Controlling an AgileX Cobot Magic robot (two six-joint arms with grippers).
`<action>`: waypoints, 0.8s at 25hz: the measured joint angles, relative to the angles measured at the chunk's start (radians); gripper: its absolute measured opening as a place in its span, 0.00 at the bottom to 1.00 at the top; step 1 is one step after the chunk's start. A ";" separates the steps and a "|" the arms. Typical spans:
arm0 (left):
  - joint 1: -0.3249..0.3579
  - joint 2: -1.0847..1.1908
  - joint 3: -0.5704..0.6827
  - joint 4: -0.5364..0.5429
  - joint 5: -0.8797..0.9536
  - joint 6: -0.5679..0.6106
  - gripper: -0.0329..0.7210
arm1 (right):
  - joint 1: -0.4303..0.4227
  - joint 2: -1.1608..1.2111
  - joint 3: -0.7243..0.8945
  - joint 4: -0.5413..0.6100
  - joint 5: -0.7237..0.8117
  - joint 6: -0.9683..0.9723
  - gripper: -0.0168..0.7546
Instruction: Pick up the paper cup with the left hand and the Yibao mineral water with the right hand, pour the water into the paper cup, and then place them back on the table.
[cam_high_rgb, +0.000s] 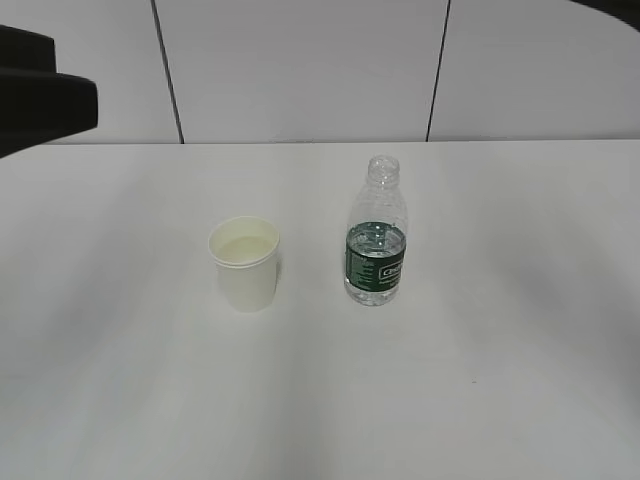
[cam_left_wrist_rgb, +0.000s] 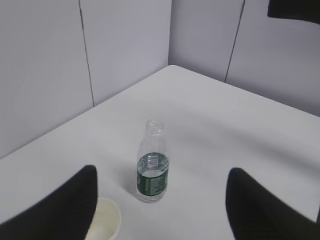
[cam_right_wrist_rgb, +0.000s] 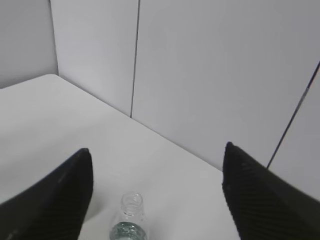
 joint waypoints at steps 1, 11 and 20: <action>0.000 -0.007 0.000 0.000 -0.011 -0.003 0.74 | 0.000 -0.020 0.006 0.000 -0.011 0.000 0.79; 0.000 -0.058 0.000 0.000 -0.127 -0.005 0.72 | 0.000 -0.265 0.177 0.000 -0.022 0.002 0.79; 0.000 -0.067 0.000 0.000 -0.151 -0.006 0.70 | 0.000 -0.485 0.324 0.000 -0.022 0.051 0.79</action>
